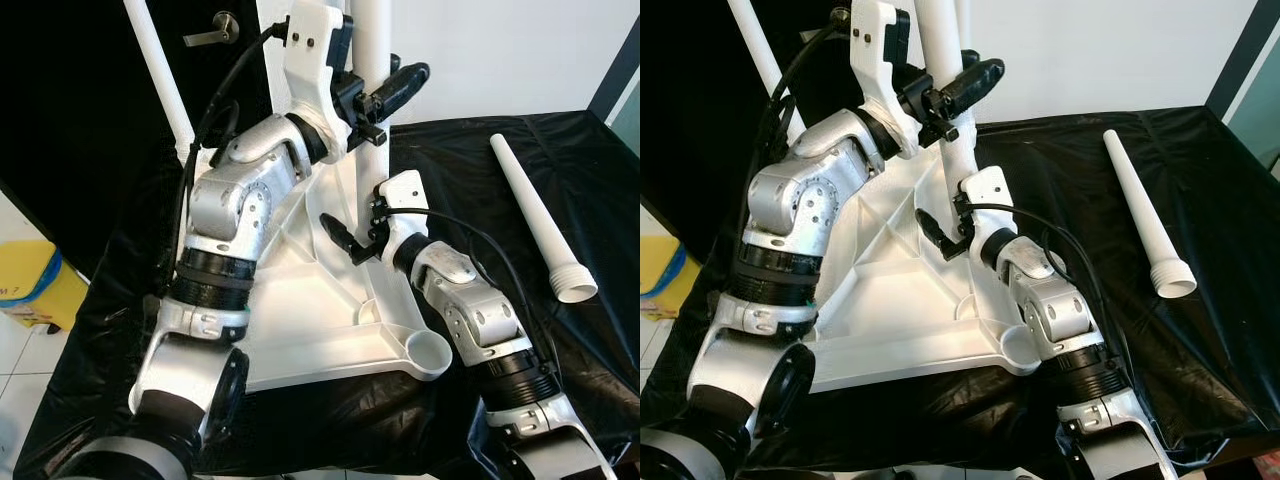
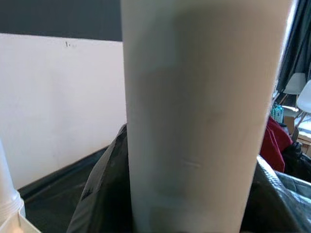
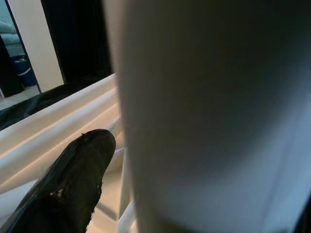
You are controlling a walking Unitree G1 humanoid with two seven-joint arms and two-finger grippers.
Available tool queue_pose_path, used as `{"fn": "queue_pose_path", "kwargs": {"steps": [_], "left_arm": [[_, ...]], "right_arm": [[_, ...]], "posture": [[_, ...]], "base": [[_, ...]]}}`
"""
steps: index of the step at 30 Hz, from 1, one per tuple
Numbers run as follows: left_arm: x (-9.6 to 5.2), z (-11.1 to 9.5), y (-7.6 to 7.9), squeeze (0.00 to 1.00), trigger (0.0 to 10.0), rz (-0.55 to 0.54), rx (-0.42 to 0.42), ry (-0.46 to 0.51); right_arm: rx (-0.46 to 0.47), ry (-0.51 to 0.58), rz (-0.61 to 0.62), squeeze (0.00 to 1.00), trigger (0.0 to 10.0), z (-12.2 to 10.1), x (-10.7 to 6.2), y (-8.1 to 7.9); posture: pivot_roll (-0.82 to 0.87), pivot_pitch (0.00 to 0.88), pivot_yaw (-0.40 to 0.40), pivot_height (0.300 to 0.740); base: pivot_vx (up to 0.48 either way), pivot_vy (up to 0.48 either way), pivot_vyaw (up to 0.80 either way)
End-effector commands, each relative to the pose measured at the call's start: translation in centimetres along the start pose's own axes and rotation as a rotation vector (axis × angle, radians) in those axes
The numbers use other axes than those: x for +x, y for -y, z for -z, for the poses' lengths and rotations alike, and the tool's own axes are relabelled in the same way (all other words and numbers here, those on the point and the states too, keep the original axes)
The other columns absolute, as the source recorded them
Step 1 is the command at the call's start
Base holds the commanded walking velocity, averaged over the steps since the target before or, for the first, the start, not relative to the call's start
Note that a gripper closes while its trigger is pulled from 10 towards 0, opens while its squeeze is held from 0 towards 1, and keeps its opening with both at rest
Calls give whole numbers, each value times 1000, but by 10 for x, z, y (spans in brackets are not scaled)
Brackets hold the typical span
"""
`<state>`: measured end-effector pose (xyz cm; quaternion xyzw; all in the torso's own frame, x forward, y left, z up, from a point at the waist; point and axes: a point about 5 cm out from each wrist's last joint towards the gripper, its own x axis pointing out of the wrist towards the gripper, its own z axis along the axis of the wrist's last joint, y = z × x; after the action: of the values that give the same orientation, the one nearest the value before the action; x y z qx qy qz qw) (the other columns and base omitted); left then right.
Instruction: Building children table
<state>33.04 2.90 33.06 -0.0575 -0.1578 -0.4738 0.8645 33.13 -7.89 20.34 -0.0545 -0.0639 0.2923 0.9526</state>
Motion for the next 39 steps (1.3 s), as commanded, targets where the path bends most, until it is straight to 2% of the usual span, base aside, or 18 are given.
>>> {"fn": "queue_pose_path", "kwargs": {"steps": [1, 9, 10, 11, 12, 23, 31, 32, 35, 36, 39], "left_arm": [[3, -2, 11, 0, 10000, 51, -5, 11], [4, 3, 21, 0, 10000, 63, -27, 2], [3, 2, 22, 0, 10000, 63, -30, 3], [3, 2, 22, 0, 10000, 63, -32, 4], [3, 2, 23, 0, 10000, 63, -33, 5], [3, 4, 25, 0, 10000, 56, -37, 0], [3, 5, 29, 0, 10000, 53, -38, 5], [3, 5, 30, 0, 10000, 51, -32, 8], [3, 6, 31, 0, 10000, 49, -31, 9], [3, 5, 31, 1000, 10000, 38, -61, 33], [3, 3, 31, 1000, 10000, 43, -91, 62]], "right_arm": [[-9, 9, -4, 0, 10000, -3, 5, -1], [-24, 28, -12, 0, 10000, -5, 10, -3], [-23, 29, -14, 0, 2392, -5, 10, -4], [-18, 29, -16, 0, 1490, -4, 10, -4], [-16, 29, -17, 0, 0, -3, 10, -5], [8, 13, -24, 0, 0, 3, 7, -8], [84, 2, 62, 0, 0, 7, 0, -1], [110, -5, 90, 0, 10000, 9, -1, 1], [136, -13, 111, 0, 10000, 11, -3, 3], [180, -22, 182, 0, 10000, 16, -6, 9], [199, -27, 232, 0, 10000, 18, -8, 14]], "posture": [[-29, 50, 43, 740], [-30, 51, 42, 740], [-32, 52, 42, 740], [-32, 52, 42, 740], [-32, 52, 43, 740], [-35, 55, 40, 740], [-34, 71, 25, 740], [-35, 72, 23, 740], [-36, 70, 21, 740], [-45, 66, 27, 740], [-56, 59, 34, 740]], "base": [[0, 0, 0], [0, 0, 0], [0, 0, 0], [0, 0, 0], [0, 0, 0], [0, 0, 0], [0, 0, 0], [0, 0, 0], [0, 0, 0], [0, 0, 0], [0, 0, 0]]}}
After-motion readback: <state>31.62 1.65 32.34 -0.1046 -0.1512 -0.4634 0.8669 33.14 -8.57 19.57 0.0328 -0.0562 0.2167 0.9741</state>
